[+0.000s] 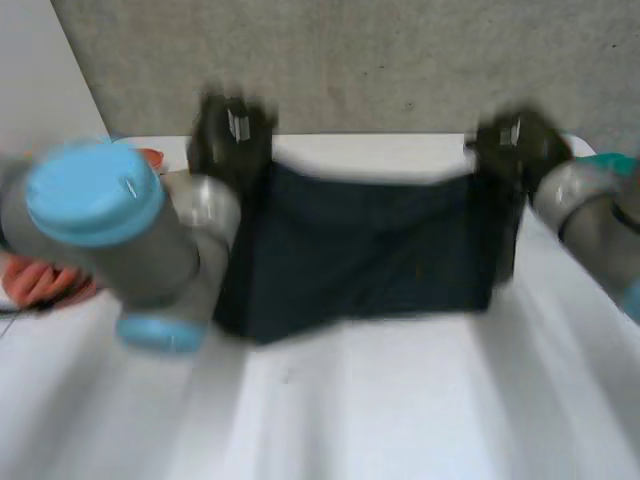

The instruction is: Fold the laundry.

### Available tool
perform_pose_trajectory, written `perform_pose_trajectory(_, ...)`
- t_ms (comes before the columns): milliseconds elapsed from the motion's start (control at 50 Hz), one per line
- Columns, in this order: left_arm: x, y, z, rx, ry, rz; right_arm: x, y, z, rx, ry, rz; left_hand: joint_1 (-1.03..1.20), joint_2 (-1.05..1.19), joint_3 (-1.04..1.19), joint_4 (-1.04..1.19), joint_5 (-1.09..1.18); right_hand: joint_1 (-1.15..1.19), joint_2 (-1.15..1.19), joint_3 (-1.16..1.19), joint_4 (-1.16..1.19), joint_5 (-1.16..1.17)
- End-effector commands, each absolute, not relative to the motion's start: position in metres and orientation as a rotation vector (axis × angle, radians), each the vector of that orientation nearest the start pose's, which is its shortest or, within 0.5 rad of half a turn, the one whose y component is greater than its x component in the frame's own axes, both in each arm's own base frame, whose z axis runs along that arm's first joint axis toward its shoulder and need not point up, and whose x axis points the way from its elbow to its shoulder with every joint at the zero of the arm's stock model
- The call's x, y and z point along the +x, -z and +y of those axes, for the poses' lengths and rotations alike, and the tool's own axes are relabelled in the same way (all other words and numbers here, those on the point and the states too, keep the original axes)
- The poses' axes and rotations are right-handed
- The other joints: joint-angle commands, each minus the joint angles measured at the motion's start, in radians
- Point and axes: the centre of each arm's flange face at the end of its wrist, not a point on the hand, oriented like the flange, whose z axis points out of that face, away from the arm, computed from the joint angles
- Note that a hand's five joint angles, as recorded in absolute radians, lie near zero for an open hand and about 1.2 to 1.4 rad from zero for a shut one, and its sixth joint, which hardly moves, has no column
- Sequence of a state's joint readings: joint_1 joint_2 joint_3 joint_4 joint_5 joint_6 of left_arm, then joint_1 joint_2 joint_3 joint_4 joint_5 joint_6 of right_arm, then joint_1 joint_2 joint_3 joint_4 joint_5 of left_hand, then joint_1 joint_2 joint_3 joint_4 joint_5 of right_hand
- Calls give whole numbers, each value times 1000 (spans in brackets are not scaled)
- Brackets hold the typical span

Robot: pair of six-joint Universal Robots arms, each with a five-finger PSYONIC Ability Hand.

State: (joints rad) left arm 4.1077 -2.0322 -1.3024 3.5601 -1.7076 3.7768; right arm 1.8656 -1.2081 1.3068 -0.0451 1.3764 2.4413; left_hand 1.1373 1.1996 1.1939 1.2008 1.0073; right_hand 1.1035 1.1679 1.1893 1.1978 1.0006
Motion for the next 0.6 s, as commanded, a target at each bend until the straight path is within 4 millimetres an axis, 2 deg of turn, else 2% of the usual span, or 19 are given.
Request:
perform_pose_trajectory(20, -340, -443, -304, 461, 2966, 770, 283, -405, -344, -689, 2950, 1074, 259, 197, 202, 195, 214, 293, 228, 207, 198, 221)
perform_pose_trajectory(80, -326, -462, -312, 364, 2992, 693, 279, -419, -346, -631, 2999, 987, 259, 197, 202, 195, 214, 293, 228, 207, 198, 221)
perform_pose_trajectory(140, -325, -457, -316, 375, 2985, 740, 280, -419, -349, -623, 2996, 994, 259, 197, 202, 195, 214, 293, 228, 207, 198, 221)
perform_pose_trajectory(220, -328, -430, -322, 450, 2946, 899, 285, -405, -354, -672, 2947, 1069, 259, 197, 202, 195, 214, 293, 228, 207, 198, 221)
perform_pose_trajectory(240, -329, -413, -324, 490, 2918, 971, 286, -403, -355, -678, 2941, 1078, 259, 197, 202, 195, 214, 293, 228, 207, 198, 221)
perform_pose_trajectory(280, -330, -397, -326, 527, 2890, 1036, 287, -395, -358, -695, 2921, 1113, 259, 197, 202, 195, 214, 293, 228, 207, 198, 221)
perform_pose_trajectory(360, -332, -352, -325, 627, 2809, 1208, 294, -352, -372, -800, 2798, 1288, 259, 197, 202, 195, 214, 293, 228, 207, 198, 221)
perform_pose_trajectory(380, -333, -345, -325, 644, 2795, 1237, 298, -330, -376, -861, 2720, 1366, 259, 197, 202, 195, 214, 293, 228, 207, 198, 221)
perform_pose_trajectory(400, -334, -327, -322, 686, 2761, 1300, 299, -318, -379, -893, 2680, 1406, 259, 197, 202, 195, 214, 293, 228, 207, 198, 221)
perform_pose_trajectory(440, -336, -306, -320, 730, 2721, 1370, 303, -290, -381, -960, 2585, 1488, 259, 197, 202, 195, 214, 293, 228, 207, 198, 221)
perform_pose_trajectory(460, -337, -277, -320, 783, 2660, 1458, 305, -262, -382, -1014, 2496, 1571, 259, 197, 202, 195, 214, 293, 228, 207, 198, 221)
perform_pose_trajectory(520, -341, -231, -318, 876, 2558, 1591, 305, -220, -381, -1085, 2368, 1696, 259, 197, 202, 195, 214, 293, 228, 207, 198, 221)
perform_pose_trajectory(540, -343, -204, -312, 940, 2485, 1675, 304, -194, -378, -1136, 2297, 1771, 259, 197, 202, 195, 214, 293, 228, 207, 198, 221)
perform_pose_trajectory(600, -342, -172, -301, 1012, 2361, 1796, 301, -160, -368, -1250, 2194, 1878, 259, 197, 202, 195, 214, 293, 228, 207, 198, 221)
